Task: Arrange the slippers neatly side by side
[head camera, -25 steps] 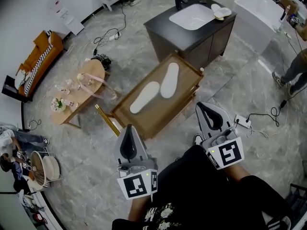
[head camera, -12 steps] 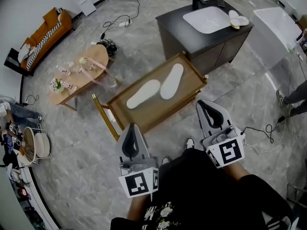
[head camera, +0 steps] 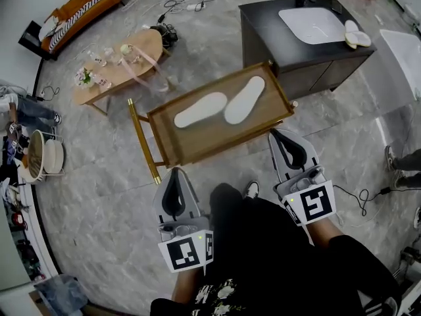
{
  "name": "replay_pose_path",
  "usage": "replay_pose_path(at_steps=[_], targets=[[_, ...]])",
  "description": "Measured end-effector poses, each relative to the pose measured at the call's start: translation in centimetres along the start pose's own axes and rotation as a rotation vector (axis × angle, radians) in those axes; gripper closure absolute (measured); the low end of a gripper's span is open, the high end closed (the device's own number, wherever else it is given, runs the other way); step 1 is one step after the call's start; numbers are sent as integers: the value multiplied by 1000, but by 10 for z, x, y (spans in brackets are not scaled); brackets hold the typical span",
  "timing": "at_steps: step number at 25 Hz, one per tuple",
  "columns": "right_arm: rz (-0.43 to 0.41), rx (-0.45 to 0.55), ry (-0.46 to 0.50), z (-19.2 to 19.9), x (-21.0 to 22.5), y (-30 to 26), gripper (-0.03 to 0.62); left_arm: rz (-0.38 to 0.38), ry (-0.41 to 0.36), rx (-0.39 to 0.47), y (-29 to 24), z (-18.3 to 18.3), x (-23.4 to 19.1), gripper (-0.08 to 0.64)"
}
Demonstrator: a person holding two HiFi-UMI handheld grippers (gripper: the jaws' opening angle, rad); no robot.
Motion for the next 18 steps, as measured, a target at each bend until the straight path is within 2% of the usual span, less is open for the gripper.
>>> replay_pose_path(at_steps=[5,18], targets=[[-33,-6,-8,4,3,-6,598,-23,-10,-6,-3,-2,3,560],[-54,-21,-10,1,15,-34,597,-26,-30,-9,-33,-11,1,560]])
Point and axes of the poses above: the fingertips, and each gripper's own axes: y backward along the fingers, x to its right, z out of its underside, the point moved 7 cm from there along y, backward along the fingers, and after that the axes turned 9 degrees about -x, right-handed, at the moved point
